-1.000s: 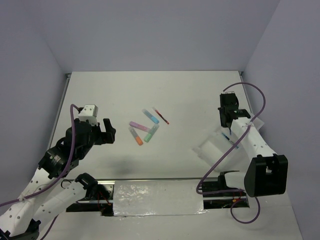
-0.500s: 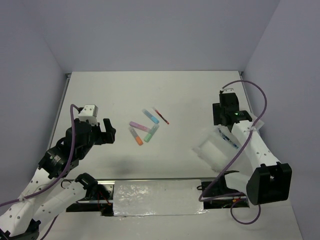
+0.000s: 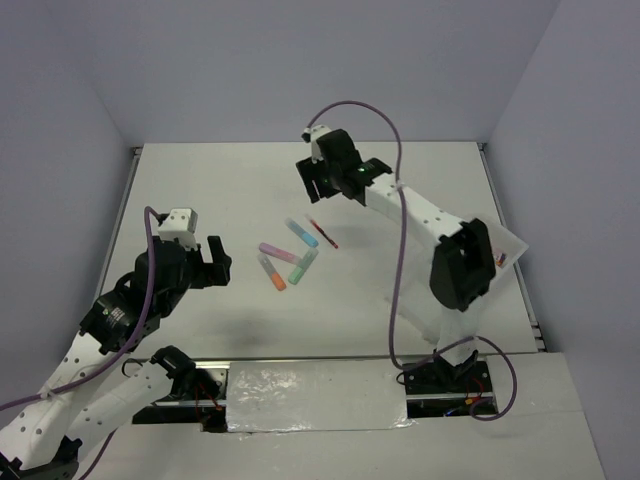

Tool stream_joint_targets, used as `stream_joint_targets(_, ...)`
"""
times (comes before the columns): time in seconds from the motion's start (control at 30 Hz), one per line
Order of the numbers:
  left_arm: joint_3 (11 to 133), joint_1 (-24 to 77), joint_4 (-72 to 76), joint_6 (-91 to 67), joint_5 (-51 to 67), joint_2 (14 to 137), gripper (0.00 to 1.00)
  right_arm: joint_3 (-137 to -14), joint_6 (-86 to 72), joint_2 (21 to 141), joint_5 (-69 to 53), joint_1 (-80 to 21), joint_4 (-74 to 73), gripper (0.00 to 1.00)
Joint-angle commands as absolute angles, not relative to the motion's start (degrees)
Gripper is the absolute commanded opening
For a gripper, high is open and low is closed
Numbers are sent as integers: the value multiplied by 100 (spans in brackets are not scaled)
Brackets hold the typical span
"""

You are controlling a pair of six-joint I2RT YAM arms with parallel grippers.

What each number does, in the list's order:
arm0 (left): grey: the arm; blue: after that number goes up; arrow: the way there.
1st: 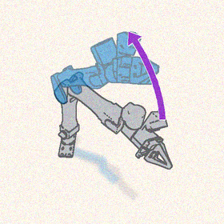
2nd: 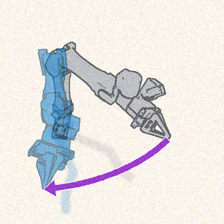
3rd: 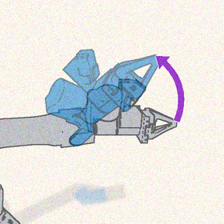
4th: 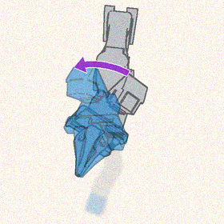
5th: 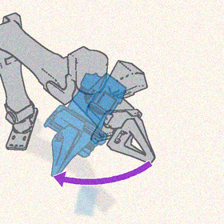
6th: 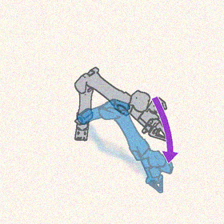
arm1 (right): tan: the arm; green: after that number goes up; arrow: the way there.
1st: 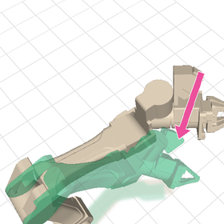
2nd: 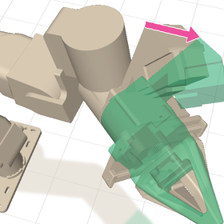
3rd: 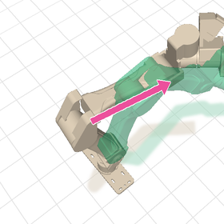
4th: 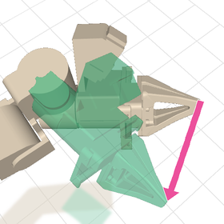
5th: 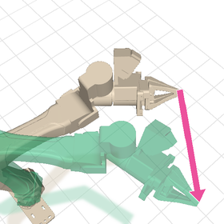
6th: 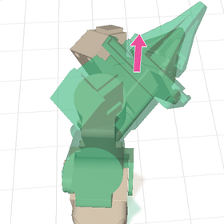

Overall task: Sort the stationery into containers
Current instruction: Pick up the pen from the center of the board.

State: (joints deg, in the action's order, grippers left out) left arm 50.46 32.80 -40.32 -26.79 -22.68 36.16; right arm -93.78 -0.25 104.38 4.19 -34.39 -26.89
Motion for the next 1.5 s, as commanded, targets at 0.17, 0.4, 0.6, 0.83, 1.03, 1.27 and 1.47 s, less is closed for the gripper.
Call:
stream_joint_targets(0.17, 5080, 3261, -3885, -2610, -2356, 3586, 99, -10916, 325, 12278, 308, -3498, -3876, 47)
stream_joint_targets(0.4, 5071, 3261, -3858, -2575, -2277, 3612, 99, -10196, 246, 12252, 26, -3489, -3463, 45)
stream_joint_targets(0.6, 5071, 3252, -3867, -2584, -2303, 3595, 99, -9976, 220, 12419, -185, -3507, -3436, 44)
stream_joint_targets(0.83, 5063, 3252, -3867, -2584, -2303, 3603, 99, -10010, 299, 12709, 114, -3507, -3586, 39)
stream_joint_targets(1.03, 5063, 3261, -3858, -2584, -2294, 3586, 99, -10046, 395, 12867, 290, -3507, -3797, 14)
stream_joint_targets(1.27, 5071, 3252, -3858, -2575, -2276, 3612, 99, -9644, 484, 12403, 448, -3454, -3771, 0)
stream_joint_targets(1.47, 5063, 3261, -3858, -2566, -2250, 3595, 99, -7722, 360, 9944, 623, -2954, -3314, 0)
